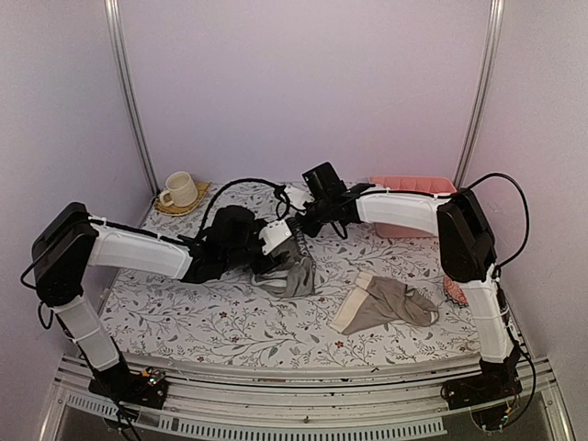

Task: Roll the underwear
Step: Pick up the underwear from the center of the board.

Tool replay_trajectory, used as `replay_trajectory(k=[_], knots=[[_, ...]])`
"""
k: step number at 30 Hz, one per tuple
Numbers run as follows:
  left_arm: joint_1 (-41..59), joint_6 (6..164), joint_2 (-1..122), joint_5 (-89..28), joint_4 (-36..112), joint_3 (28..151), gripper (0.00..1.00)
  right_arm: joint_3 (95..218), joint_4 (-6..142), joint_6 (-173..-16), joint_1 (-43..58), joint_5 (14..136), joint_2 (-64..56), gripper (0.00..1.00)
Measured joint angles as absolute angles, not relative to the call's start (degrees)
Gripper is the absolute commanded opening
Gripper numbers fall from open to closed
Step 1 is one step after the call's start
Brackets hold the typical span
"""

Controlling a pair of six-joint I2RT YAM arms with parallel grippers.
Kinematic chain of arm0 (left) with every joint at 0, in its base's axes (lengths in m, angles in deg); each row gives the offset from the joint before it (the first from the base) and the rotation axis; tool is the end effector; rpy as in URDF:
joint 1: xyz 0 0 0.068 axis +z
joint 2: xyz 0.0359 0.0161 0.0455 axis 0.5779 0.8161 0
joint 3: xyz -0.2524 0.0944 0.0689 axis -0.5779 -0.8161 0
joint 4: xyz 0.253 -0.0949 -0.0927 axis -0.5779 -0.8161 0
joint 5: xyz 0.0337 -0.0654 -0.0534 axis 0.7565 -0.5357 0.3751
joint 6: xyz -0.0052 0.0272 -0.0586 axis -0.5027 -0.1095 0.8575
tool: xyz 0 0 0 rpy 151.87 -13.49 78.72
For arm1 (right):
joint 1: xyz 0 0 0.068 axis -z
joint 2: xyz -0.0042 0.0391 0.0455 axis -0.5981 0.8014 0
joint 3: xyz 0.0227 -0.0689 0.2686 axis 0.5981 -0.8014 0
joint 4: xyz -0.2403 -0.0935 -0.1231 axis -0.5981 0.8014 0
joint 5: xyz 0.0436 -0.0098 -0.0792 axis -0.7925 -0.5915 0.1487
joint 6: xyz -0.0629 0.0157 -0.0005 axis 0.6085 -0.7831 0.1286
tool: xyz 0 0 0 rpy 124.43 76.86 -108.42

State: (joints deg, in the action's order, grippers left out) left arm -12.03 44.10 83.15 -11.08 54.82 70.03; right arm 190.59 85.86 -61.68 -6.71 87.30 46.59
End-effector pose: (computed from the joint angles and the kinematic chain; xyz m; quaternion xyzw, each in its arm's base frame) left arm 0.2794 -0.2887 0.1761 0.4857 0.6936 0.0015 0.5319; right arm 0.4150 0.3871 0.1877 -0.5026 0.7552 0.0261 0.4199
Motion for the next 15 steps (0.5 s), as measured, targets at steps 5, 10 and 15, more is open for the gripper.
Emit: replay_trajectory(k=[5,10,15], knots=[[-12.2,47.7,85.8,-12.3,49.0,72.5,0.60,190.6,86.7,-64.0,-5.6,86.6,46.9,0.02],[-12.3,49.4,88.5,-12.8,45.6,74.3,0.57,190.6,86.9,-65.3,-5.2,86.5,47.3,0.02],[-12.3,50.0,92.6,-11.8,43.7,76.2,0.47,190.8,87.0,-65.9,-5.2,86.3,47.4,0.02]])
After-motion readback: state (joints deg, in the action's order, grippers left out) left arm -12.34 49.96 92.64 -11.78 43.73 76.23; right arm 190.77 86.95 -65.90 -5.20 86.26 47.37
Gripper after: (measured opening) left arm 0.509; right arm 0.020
